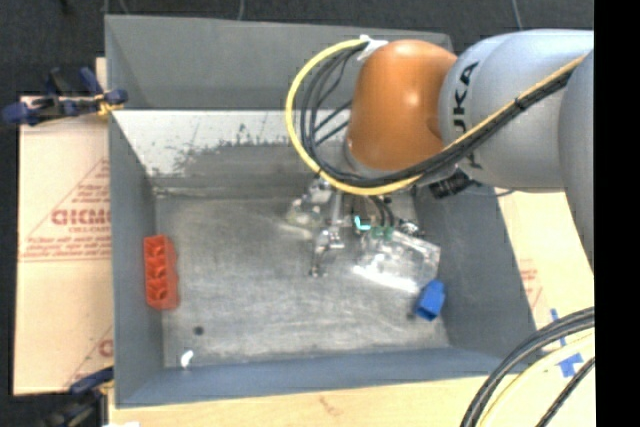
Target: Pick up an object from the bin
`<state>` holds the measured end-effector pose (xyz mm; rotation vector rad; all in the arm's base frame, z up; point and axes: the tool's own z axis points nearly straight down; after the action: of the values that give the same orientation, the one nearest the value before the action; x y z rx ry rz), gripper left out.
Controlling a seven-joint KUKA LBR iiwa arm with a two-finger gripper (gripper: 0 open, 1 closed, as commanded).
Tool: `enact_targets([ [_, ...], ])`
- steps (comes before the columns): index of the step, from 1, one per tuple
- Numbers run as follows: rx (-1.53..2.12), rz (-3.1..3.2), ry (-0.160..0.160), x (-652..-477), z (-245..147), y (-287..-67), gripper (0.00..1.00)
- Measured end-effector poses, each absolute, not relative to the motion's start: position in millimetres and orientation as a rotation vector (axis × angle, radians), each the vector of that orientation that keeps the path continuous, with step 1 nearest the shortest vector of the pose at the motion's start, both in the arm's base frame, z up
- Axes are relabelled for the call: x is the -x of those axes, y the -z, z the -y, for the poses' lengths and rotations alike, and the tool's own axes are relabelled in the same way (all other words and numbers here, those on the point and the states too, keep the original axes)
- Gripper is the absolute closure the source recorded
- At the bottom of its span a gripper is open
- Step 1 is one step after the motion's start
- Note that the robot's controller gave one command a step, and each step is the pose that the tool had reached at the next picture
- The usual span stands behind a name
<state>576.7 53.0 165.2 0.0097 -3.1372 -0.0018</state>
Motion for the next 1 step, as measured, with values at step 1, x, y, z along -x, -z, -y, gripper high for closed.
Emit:
enact_targets([
  [1,-0.283,3.127,-0.005,-603.0,12.1,-100.5,0.00],
])
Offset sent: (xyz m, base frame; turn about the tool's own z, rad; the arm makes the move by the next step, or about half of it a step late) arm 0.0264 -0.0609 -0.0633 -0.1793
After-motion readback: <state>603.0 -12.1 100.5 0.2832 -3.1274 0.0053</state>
